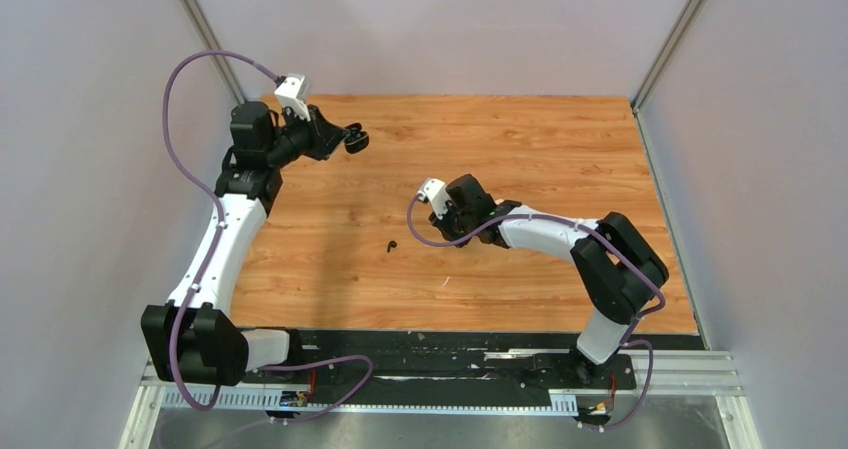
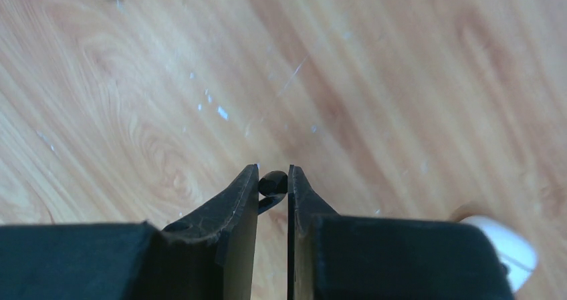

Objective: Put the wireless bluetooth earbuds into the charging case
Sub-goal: Place the earbud at the center of the board.

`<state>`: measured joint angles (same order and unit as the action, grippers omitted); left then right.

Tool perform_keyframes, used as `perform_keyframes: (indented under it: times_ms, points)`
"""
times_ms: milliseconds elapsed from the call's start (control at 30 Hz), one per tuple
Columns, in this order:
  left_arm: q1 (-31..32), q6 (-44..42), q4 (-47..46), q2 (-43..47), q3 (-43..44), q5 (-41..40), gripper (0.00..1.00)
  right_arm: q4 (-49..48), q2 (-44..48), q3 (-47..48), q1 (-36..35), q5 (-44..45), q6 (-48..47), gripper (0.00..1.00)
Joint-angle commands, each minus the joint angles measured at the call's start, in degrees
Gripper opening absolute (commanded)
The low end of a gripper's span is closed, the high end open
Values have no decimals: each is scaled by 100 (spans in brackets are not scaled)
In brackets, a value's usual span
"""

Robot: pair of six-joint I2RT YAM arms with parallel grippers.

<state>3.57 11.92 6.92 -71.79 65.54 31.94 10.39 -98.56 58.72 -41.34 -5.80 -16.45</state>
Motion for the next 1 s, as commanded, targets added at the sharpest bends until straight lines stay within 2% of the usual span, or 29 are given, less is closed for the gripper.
perform_keyframes:
  times_ms: [0, 167, 300, 567, 767, 967]
  points:
    - [-41, 43, -297, -36, 335, 176, 0, 40, 163, -227, 11, -135, 372, 0]
    - [-38, -15, -231, -78, 382, 203, 0, -134, -89, -350, 31, -189, 404, 0]
    - [-39, -36, -175, -82, 386, 224, 0, 47, -204, -217, 78, -657, 320, 18]
    - [-34, 21, -136, -47, 384, 242, 0, 916, -478, 553, 592, -2064, 168, 39]
    - [-28, 38, -47, 3, 432, 255, 0, 1521, -585, 1013, 899, -3023, -211, 45]
    - [-7, 38, 35, 56, 412, 249, 0, 1657, -431, 853, 921, -3222, -739, 45]
